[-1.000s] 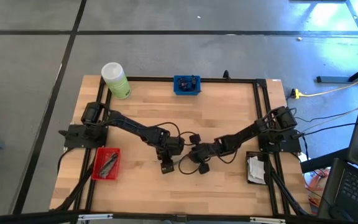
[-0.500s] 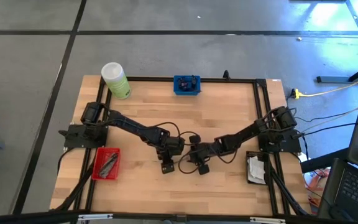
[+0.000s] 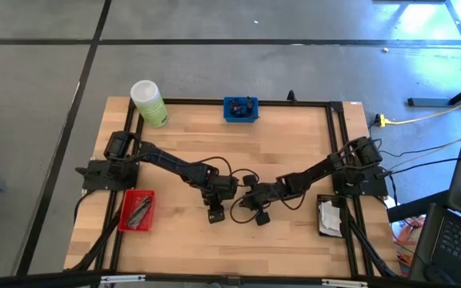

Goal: Pick & Place Travel size toiletries
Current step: Put the black hair comb into the red basket

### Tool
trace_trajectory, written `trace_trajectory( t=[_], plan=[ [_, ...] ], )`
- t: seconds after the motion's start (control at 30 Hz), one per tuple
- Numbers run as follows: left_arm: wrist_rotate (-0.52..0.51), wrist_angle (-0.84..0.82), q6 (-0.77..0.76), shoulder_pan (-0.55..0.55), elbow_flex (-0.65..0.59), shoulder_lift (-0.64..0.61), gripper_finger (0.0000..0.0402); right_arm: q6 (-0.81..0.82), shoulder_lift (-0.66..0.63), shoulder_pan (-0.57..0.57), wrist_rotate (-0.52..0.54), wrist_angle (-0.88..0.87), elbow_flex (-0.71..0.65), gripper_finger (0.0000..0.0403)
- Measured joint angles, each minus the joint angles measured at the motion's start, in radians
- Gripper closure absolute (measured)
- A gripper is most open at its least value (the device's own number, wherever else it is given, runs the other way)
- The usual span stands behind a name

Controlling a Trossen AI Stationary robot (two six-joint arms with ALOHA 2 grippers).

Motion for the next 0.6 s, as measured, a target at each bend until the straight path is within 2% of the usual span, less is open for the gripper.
trace_trajectory(
  t=[0.3,0.43,0.6],
  plan=[
    [-0.019,0.005,0.112,0.0,0.0,0.0,0.0268,0.039,0.0,0.0,-0.035,-0.025,0.0,0.039],
    [-0.02,0.006,0.155,0.0,0.0,0.0,0.0236,0.079,-0.024,0.0,-0.05,-0.101,0.003,0.039],
    [-0.018,0.0,0.207,0.002,0.0,-0.001,0.0182,0.141,-0.083,0.0,-0.164,-0.221,0.001,0.0391]
  ],
)
